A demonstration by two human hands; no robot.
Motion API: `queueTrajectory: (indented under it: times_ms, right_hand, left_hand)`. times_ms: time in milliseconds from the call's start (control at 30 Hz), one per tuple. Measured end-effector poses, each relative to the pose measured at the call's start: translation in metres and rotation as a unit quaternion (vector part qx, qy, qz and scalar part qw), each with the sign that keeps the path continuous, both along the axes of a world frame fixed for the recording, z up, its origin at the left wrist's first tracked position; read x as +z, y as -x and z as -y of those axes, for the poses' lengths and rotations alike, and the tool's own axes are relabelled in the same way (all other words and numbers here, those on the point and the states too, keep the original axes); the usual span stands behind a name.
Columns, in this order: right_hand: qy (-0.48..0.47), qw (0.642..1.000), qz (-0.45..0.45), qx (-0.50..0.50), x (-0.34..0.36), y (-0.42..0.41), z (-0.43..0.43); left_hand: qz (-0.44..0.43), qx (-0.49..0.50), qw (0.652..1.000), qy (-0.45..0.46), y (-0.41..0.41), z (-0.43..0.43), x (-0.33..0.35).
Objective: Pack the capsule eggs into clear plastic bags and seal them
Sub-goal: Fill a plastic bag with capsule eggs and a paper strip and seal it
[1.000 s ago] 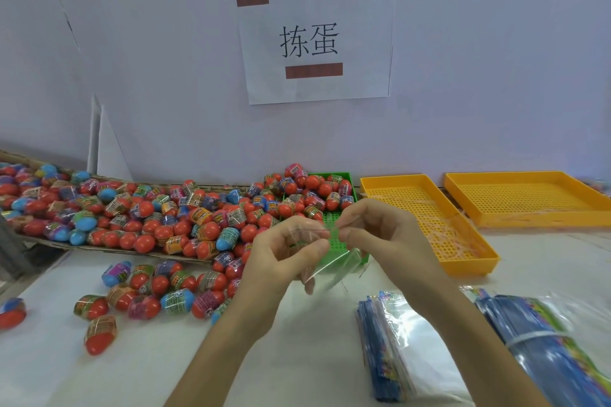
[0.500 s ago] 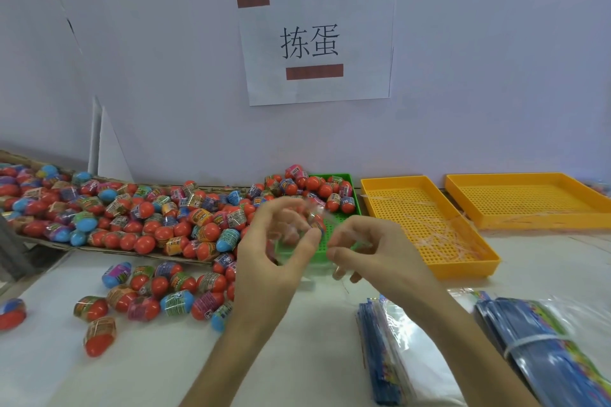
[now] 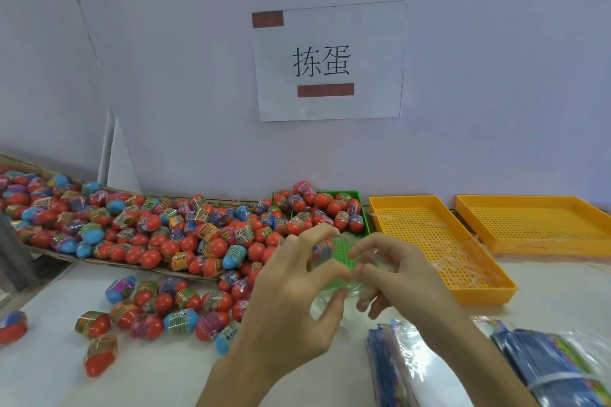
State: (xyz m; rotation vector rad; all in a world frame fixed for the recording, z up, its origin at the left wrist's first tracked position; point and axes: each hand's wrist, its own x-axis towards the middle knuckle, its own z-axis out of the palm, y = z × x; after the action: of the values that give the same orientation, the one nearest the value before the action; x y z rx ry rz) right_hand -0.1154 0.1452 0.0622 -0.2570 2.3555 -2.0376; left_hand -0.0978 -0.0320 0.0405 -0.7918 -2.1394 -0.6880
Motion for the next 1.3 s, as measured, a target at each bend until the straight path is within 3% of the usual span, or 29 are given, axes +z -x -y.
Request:
queueTrajectory:
  times_ms: [167,233,300,333,400,500,600,700,767,867,967,1033,1167,1300]
  right_hand:
    - [0.034,0.997,0.043,0.061,-0.003,0.007,-0.004]
    - [0.105,0.987,0.082,0.092,-0.004,0.015,-0.004]
    - [0.177,0.979,0.102,0.024,-0.007,0.031,-0.005]
    - [0.163,0.983,0.081,-0.032,-0.008,0.040,-0.003]
    - [0.031,0.995,0.006,-0.098,-0.011,0.058,0.003]
    - [-0.190,0.975,-0.109,-0.046,-0.011,0.079,0.016]
    - [-0.333,0.935,-0.105,0.064,-0.015,0.088,0.028]
    - [-0.408,0.905,-0.109,0.051,-0.023,0.090,0.031]
    - [-0.375,0.915,-0.146,-0.004,-0.021,0.086,0.027]
    - [-0.204,0.957,-0.167,-0.120,-0.006,0.070,0.009]
    - [-0.063,0.973,-0.203,-0.092,0.012,0.048,-0.007]
    - [-0.020,0.971,-0.236,-0.036,0.022,0.033,-0.010]
    - [-0.143,0.939,-0.313,0.006,0.029,0.019,-0.003]
    - [-0.193,0.931,-0.307,0.035,0.026,0.017,-0.002]
  left_hand:
    - [0.050,-0.041,0.997,-0.028,-0.002,-0.001,0.004]
    - [0.063,-0.049,0.995,-0.054,-0.001,0.000,0.003]
    - [0.067,-0.041,0.993,-0.086,0.000,0.003,0.002]
    - [0.065,-0.038,0.992,-0.102,0.001,0.004,0.002]
    - [0.053,-0.033,0.991,-0.120,0.003,0.006,0.003]
    - [0.034,-0.029,0.990,-0.133,0.006,0.008,0.003]
    - [0.027,-0.024,0.990,-0.138,0.008,0.009,0.002]
    - [0.033,-0.024,0.989,-0.143,0.009,0.011,0.001]
    - [0.044,-0.015,0.989,-0.141,0.009,0.012,0.001]
    - [0.058,0.008,0.990,-0.130,0.007,0.013,0.002]
    - [0.061,0.019,0.993,-0.100,0.006,0.011,0.003]
    - [0.063,0.027,0.994,-0.081,0.006,0.010,0.003]
    - [0.068,0.030,0.995,-0.063,0.005,0.010,0.002]
    - [0.072,0.030,0.996,-0.040,0.005,0.010,0.002]
